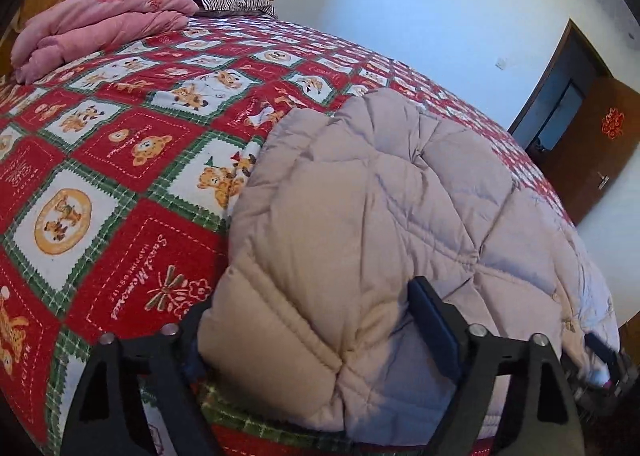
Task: Fold large clothes
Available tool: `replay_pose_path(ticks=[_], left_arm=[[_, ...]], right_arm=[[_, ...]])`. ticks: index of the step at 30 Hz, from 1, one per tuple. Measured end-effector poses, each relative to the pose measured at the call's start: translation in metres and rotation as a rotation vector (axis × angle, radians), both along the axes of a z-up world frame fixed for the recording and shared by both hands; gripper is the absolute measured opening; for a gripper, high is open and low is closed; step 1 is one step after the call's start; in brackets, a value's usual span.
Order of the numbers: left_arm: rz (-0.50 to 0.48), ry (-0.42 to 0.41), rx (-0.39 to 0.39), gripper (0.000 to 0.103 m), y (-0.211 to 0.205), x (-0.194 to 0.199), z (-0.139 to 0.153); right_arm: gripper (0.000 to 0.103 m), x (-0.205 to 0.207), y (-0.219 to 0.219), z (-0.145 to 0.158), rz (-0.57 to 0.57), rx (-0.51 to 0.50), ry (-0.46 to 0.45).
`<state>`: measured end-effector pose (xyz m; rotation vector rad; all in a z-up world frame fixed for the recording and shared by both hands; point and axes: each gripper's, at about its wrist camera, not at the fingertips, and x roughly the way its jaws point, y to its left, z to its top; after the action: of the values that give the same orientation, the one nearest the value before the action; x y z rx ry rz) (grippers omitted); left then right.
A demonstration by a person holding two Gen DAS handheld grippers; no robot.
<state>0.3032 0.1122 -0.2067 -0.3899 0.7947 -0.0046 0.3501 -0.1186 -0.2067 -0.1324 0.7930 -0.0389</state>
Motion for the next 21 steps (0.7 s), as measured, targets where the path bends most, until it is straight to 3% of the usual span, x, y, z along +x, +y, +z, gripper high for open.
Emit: replay_pose_path(ticks=[2,5,6,7,11,16,21], left_arm=[[-0.002,-0.007,-0.012,0.083,-0.001,-0.001,0.000],[0.000,-0.025,-0.011,0.064,-0.002,-0.004,0.010],[-0.002,-0.034,-0.013,0.046,-0.001,-0.005,0.013],[-0.031,-0.055,-0.058,0.037,0.001,-0.007,0.017],[-0.082,-0.115,-0.075,0.031,-0.005,-0.014,0.034],[-0.106,-0.133,-0.092,0.023,-0.005,-0.018,0.040],[-0.107,-0.190,-0.167,0.020,0.017,-0.030,0.058]], right_arm=[[0.098,-0.009,0.004,-0.011,0.013,-0.032,0.004],[0.101,-0.003,0.005,-0.024,0.009,-0.041,-0.012],[0.102,0.001,0.004,-0.024,0.003,-0.032,-0.004],[0.103,0.004,0.003,-0.023,-0.003,-0.023,0.006],[0.103,0.004,0.004,-0.022,-0.011,-0.029,-0.002],[0.103,-0.001,0.008,-0.021,-0.035,-0.041,-0.010],[0.103,-0.006,0.013,-0.021,-0.037,-0.044,0.001]])
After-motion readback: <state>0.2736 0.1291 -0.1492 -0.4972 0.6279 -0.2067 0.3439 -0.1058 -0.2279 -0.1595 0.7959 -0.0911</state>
